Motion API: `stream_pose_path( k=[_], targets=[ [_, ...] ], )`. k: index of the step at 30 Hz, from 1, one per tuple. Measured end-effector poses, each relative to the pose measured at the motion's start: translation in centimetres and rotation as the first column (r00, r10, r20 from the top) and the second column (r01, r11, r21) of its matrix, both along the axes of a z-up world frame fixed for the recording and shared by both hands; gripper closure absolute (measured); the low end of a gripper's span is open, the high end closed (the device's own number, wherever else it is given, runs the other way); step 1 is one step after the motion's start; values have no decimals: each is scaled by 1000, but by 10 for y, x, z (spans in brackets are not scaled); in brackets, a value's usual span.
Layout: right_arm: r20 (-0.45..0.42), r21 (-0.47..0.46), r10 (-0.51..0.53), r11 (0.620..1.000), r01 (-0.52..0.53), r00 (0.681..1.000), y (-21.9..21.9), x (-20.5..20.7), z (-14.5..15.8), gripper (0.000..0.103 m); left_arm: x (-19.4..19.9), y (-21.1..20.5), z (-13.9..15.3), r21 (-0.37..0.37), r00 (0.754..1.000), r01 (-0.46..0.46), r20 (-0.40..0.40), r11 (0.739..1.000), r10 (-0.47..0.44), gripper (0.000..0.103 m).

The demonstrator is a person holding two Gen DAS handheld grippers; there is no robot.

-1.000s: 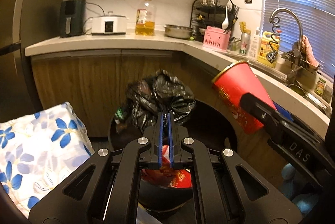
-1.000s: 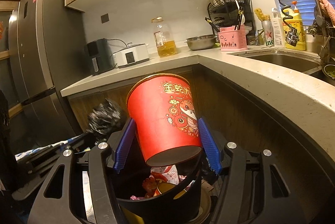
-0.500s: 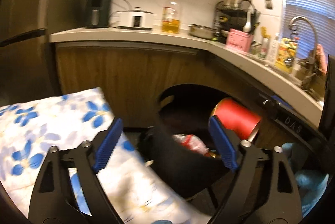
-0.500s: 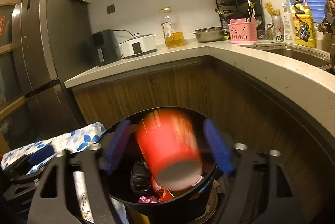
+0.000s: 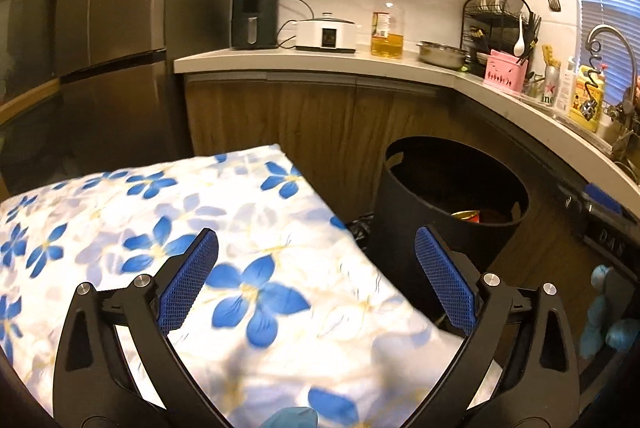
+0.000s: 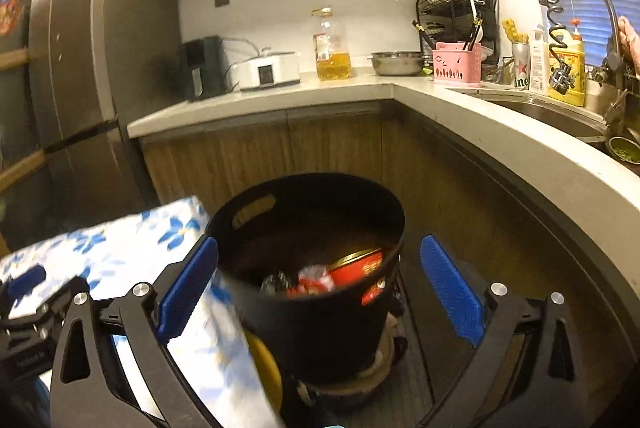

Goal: Collect trash

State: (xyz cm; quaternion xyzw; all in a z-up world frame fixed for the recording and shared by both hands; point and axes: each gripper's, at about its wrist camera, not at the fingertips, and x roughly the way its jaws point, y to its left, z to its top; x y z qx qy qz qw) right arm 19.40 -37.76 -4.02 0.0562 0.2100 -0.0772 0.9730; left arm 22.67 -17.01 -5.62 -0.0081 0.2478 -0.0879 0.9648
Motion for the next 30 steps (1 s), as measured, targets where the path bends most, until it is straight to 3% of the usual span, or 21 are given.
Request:
stream_pose_path(
  k=[8,19,30],
  targets=[
    [-42,-9,15,1000,-15,999,29,-49,10,6,-52,23,9,17,1000,-10,5,1000,10,6],
    [-34,-54,21,998,-23,999,69,-106,21,6,-114,57,15,4,999,-37,27,999,37,6],
    [-5,-85,32,996,-33,999,102,-145,28,6,-150,84,13,-18,998,-50,35,999,51,6]
  ],
)
